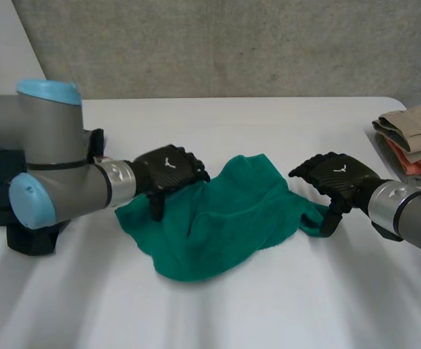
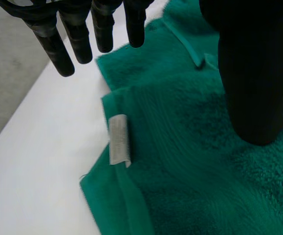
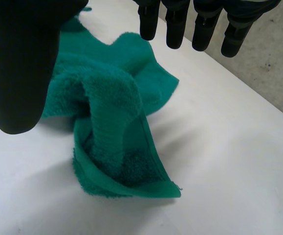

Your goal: Fold the laundry.

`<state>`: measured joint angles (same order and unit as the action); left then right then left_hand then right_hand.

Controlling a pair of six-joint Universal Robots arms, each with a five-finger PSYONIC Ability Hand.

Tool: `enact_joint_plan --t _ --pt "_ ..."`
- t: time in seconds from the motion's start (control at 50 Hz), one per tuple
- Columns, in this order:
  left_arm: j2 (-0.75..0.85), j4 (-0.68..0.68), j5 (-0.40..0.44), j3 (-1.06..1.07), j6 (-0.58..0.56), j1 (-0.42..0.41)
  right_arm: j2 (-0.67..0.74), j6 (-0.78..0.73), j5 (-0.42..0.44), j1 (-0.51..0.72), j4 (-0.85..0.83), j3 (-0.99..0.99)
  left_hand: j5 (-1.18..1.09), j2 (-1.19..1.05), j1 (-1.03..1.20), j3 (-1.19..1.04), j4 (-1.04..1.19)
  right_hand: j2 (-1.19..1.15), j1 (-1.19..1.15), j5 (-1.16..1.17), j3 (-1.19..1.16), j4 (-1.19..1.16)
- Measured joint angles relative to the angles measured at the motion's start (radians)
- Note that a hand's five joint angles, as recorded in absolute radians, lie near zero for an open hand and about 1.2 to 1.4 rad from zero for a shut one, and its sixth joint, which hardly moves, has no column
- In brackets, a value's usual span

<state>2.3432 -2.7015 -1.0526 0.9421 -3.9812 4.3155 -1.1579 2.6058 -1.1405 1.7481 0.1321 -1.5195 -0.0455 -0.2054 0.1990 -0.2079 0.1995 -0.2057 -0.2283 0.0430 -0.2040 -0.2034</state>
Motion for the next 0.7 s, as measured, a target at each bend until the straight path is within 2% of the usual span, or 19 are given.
enact_joint_plan --t 0.1,0.12,0.18,0.24,0.28,0.38,0.48,0.54,0.56,0.58,0.6,0.64,0.7 --pt "0.037 -0.009 0.002 0.000 -0.038 -0.013 0.044 -0.035 -0.021 -0.001 0.015 0.056 -0.178 -0.188 0.210 -0.184 0.196 0.000 0.000 0.000 0.000 0.000" --pt "0.043 -0.015 -0.004 0.003 -0.044 -0.015 0.060 -0.051 -0.026 -0.001 0.032 0.084 -0.318 -0.344 0.378 -0.325 0.338 0.000 0.000 0.000 0.000 0.000" --pt "0.048 -0.029 -0.028 0.009 -0.050 -0.019 0.096 -0.080 -0.032 -0.002 0.081 0.155 -0.575 -0.596 0.638 -0.588 0.600 0.000 0.000 0.000 0.000 0.000" --pt "0.046 -0.048 -0.054 0.017 -0.047 -0.021 0.133 -0.097 -0.030 -0.001 0.145 0.232 -0.696 -0.720 0.751 -0.712 0.725 0.000 0.000 0.000 0.000 0.000" --pt "0.040 -0.080 -0.088 0.033 -0.040 -0.023 0.188 -0.110 -0.014 0.000 0.238 0.336 -0.882 -0.902 0.925 -0.911 0.917 -0.002 0.000 0.000 -0.002 -0.002" --pt "0.028 -0.158 -0.138 0.069 -0.034 -0.024 0.315 -0.119 0.027 0.003 0.402 0.532 -0.929 -0.966 0.940 -0.983 0.996 -0.035 -0.005 0.035 -0.043 -0.041" --pt "0.021 -0.265 -0.189 0.088 -0.035 -0.021 0.455 -0.120 0.052 0.010 0.527 0.704 -0.929 -0.969 0.940 -0.986 0.999 -0.149 -0.130 0.154 -0.164 -0.163" --pt "0.018 -0.330 -0.219 0.085 -0.031 -0.018 0.521 -0.126 0.054 0.020 0.573 0.774 -0.929 -0.970 0.940 -0.986 0.999 -0.513 -0.504 0.497 -0.510 -0.509" --pt "0.018 -0.357 -0.231 0.080 -0.028 -0.016 0.544 -0.131 0.053 0.026 0.583 0.801 -0.929 -0.970 0.940 -0.986 0.999 -0.697 -0.656 0.653 -0.687 -0.667" --pt "0.017 -0.383 -0.241 0.073 -0.024 -0.016 0.563 -0.136 0.047 0.033 0.582 0.829 -0.929 -0.970 0.940 -0.986 0.999 -0.871 -0.818 0.844 -0.858 -0.860" --pt "0.017 -0.406 -0.248 0.065 -0.021 -0.015 0.574 -0.139 0.040 0.039 0.569 0.854 -0.929 -0.970 0.940 -0.986 0.999 -0.941 -0.872 0.906 -0.930 -0.928" --pt "0.017 -0.439 -0.257 0.050 -0.017 -0.015 0.581 -0.136 0.026 0.047 0.536 0.883 -0.929 -0.970 0.940 -0.986 0.999 -0.967 -0.872 0.930 -0.965 -0.972" --pt "0.012 -0.560 -0.293 -0.009 0.003 -0.013 0.545 -0.073 -0.054 0.070 0.332 0.937 -0.929 -0.970 0.940 -0.987 0.999 -0.969 -0.872 0.932 -0.977 -0.991"
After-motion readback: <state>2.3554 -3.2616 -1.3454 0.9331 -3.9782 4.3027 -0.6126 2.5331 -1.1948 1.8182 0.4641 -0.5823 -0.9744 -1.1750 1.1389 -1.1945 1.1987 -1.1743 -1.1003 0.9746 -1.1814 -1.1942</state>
